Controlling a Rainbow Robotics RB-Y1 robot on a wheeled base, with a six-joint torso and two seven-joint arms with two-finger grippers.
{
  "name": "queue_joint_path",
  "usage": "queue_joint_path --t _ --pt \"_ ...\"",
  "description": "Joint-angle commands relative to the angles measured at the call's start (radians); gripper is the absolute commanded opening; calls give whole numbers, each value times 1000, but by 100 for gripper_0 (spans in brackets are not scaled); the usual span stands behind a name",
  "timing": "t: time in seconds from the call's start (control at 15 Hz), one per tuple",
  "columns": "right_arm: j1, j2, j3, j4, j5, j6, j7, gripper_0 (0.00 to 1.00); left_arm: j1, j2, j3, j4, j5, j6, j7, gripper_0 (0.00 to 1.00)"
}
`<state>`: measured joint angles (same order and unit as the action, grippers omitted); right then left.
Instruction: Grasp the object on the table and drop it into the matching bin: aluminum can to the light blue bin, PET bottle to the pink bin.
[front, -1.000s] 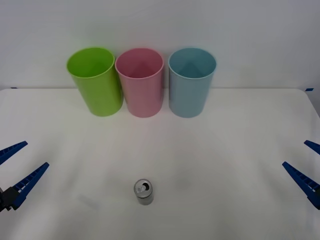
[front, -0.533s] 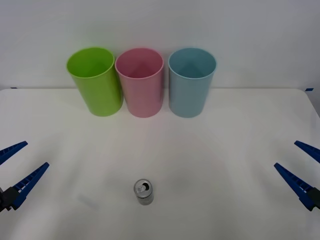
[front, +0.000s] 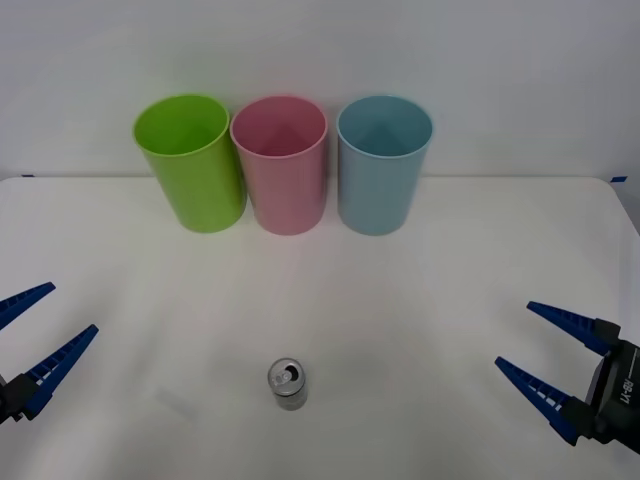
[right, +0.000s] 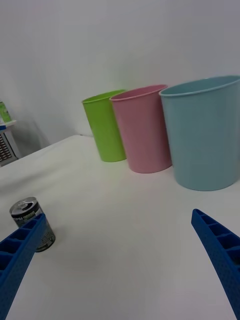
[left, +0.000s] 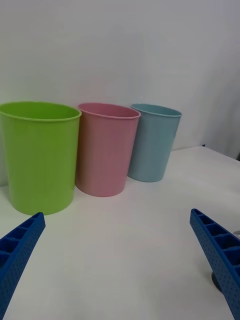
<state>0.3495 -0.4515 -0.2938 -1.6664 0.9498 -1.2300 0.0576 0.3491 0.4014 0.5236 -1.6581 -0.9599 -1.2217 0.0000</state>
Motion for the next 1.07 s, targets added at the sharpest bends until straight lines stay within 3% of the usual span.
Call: queue_joint_path --t 0.07,0.33,0.73,1.07 --pt "-6 -7 62 0 29 0 24 100 0 0 0 0 0 0 0 100" --pt "-43 -9 171 11 69 3 77 100 0 0 0 0 0 0 0 100" --pt "-199 -9 352 215 72 -3 304 100 0 0 0 0 0 0 0 100" --pt "-271 -7 510 286 73 52 352 100 0 0 0 0 0 0 0 100"
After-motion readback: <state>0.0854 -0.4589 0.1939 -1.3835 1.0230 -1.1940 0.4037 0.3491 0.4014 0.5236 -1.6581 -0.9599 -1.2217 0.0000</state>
